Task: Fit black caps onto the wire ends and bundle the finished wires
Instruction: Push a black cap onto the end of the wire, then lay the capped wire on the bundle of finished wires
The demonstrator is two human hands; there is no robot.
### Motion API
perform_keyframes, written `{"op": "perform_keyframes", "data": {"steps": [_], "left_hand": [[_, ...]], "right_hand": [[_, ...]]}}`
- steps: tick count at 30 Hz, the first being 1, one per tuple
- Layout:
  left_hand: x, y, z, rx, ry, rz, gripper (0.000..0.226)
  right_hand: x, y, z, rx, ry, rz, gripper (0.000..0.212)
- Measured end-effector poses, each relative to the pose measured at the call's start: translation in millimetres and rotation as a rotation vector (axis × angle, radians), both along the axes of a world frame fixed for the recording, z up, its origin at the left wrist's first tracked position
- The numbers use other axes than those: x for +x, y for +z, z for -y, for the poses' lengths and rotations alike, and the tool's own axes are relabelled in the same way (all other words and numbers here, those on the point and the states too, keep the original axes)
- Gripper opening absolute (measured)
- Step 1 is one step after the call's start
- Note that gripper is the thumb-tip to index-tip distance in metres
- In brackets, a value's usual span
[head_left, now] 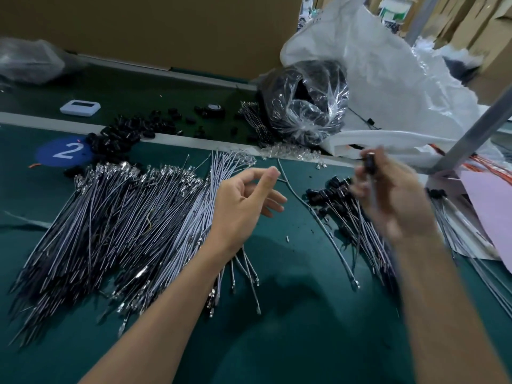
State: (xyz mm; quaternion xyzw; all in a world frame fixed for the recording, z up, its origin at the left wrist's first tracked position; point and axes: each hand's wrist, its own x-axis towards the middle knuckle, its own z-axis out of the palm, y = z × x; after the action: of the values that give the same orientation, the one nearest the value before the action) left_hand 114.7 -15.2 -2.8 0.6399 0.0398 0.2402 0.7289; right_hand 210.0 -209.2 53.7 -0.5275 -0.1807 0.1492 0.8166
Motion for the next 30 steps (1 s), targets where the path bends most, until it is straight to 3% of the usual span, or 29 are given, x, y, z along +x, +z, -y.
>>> {"op": "perform_keyframes", "data": {"steps": [5,10,12,15,19,23,26,30], "left_hand": [[-1,-1,5,0.084,0.005,0.001,0.031],[0,-3,4,0.115,0.077,0.026,0.026],[0,0,4,0.078,0.143,0.050,0.036],[0,1,-1,0.081,0.342,0.079,0.044],[-8,-4,-3,0.359,0.627,0.187,0.056],[-14,-1,4,0.561,0.686,0.252,0.049],[-12,-1,2,0.436,0.690,0.229,0.058],[-8,0,-6,0.190,0.731,0.231,0.059]], "right_hand": [[33,28,53,-0.659,-0.335,0.347,0.023],[41,15,39,-1.332,-0.396,0.473,0.032],[21,10,12,-1.272,-0.341,0.559,0.026],[-18,-3,-47,-1.123,-0.051,0.574,0.016],[-50,-31,-114,-1.253,0.253,0.577,0.018],[-53,-39,-134,-1.068,0.325,0.573,0.020],[-49,-45,-129,-1.050,0.335,0.418,0.024],[-38,-46,-110,-0.787,0.295,0.151,0.032]]}}
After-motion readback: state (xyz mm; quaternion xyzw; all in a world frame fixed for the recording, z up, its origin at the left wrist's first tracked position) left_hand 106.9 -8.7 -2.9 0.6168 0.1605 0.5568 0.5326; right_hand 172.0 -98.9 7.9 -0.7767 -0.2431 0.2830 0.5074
